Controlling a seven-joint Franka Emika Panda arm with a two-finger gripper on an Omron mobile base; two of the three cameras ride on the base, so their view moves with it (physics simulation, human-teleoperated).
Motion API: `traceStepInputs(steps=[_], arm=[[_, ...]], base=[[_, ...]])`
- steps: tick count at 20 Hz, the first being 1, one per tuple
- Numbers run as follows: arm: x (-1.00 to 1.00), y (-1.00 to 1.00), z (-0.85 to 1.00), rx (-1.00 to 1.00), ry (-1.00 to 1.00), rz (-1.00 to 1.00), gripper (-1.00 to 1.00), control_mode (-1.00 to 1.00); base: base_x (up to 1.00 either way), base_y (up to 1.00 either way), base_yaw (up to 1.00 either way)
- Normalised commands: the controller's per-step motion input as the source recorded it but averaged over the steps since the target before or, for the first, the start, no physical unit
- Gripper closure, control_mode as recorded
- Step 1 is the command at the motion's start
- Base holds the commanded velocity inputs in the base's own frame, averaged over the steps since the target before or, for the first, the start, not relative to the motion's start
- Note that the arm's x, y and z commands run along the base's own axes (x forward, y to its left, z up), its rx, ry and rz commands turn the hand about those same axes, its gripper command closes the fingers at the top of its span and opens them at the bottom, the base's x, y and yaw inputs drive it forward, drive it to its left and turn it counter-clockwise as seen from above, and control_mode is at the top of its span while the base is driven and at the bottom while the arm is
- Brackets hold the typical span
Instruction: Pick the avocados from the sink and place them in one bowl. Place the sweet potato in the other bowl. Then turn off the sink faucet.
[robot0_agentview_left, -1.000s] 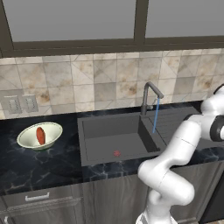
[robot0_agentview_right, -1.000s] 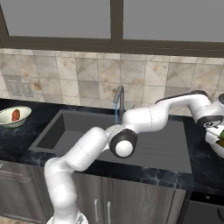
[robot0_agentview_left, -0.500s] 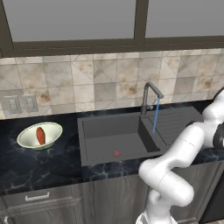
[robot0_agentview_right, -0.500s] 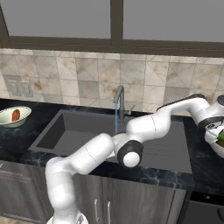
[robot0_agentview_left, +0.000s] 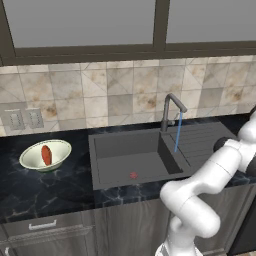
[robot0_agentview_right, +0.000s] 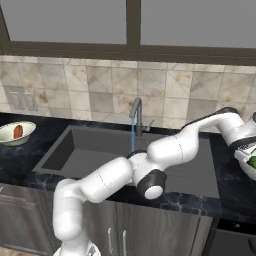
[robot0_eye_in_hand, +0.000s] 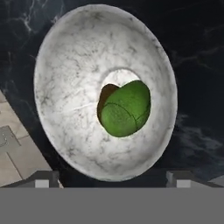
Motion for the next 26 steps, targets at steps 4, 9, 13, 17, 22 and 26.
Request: traceStepInputs(steps=[4,9,13,17,22,26], arm=[[0.00,0.72,0.00,-0.11,-0.40,0.18,-1.00,-1.00],[0.03,1.00,-0.18,-0.22,-0.33,0.34,-1.00,-1.00],[0.02,1.00,-0.46,-0.29,-0.35,0.38,-1.00,-1.00],[0.00,1.00,-0.54,-0.31,-0.39,0.38,-1.00,-1.00],[0.07,1.00,0.09,-0.25,-0.29,0.32,-1.00,-1.00],[0.25,1.00,0.19,-0.22,-0.21,0.27,-1.00,-1.00]], base=[[0.00,0.00,0.00],[0.00,0.00,0.00],[0.00,0.00,0.00],[0.00,0.00,0.00],[0.00,0.00,0.00],[0.00,0.00,0.00]])
